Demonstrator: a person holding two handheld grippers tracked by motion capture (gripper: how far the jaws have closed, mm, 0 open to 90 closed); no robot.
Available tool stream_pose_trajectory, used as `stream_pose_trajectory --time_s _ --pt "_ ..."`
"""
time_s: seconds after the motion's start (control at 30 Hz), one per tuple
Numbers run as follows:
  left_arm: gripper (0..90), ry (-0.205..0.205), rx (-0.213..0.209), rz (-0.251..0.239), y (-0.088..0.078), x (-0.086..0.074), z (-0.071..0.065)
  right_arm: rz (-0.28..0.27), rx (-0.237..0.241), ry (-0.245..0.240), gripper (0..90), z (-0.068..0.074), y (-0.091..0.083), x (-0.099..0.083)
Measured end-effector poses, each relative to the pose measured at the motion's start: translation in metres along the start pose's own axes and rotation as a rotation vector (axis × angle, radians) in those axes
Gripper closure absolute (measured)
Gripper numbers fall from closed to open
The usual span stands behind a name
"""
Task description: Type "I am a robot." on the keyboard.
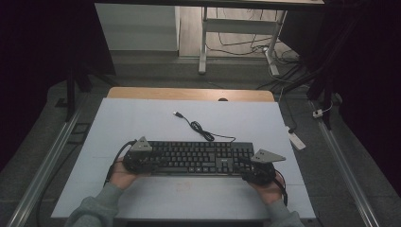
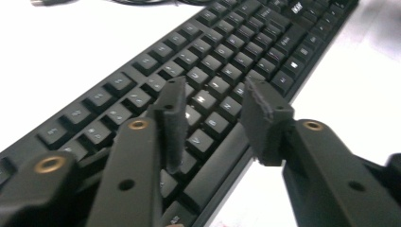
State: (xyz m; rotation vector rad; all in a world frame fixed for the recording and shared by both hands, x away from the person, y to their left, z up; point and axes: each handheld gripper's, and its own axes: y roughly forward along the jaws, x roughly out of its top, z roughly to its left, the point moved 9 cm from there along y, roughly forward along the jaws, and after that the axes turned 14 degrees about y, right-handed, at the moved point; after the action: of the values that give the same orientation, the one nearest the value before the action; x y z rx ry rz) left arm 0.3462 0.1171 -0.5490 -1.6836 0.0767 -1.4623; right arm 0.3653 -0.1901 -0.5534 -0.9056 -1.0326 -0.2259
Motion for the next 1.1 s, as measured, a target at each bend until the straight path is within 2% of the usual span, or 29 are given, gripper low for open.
stream_pose_trajectory --time_s 0.1,0.33,0.47,0.83,1.1 --pt "48.9 -0.023 0.015 -0.001 -0.003 -0.001 0.004 0.003 -0.003 0.0 56.7 -0.001 0.0 0.0" --pt "41.9 -0.075 0.046 -0.014 -0.01 -0.003 0.014 0.001 -0.003 0.0 56.6 -0.001 0.0 0.0" --pt "40.8 -0.089 0.055 -0.02 -0.013 -0.004 0.017 0.004 -0.005 0.0 56.6 -0.002 0.0 -0.001" --pt "42.3 -0.109 0.079 -0.016 -0.018 -0.007 0.024 0.003 -0.01 0.0 56.6 -0.002 0.001 -0.001" --pt "53.9 -0.097 0.101 0.022 -0.015 -0.017 0.029 0.005 -0.013 0.0 56.7 -0.002 0.001 -0.001"
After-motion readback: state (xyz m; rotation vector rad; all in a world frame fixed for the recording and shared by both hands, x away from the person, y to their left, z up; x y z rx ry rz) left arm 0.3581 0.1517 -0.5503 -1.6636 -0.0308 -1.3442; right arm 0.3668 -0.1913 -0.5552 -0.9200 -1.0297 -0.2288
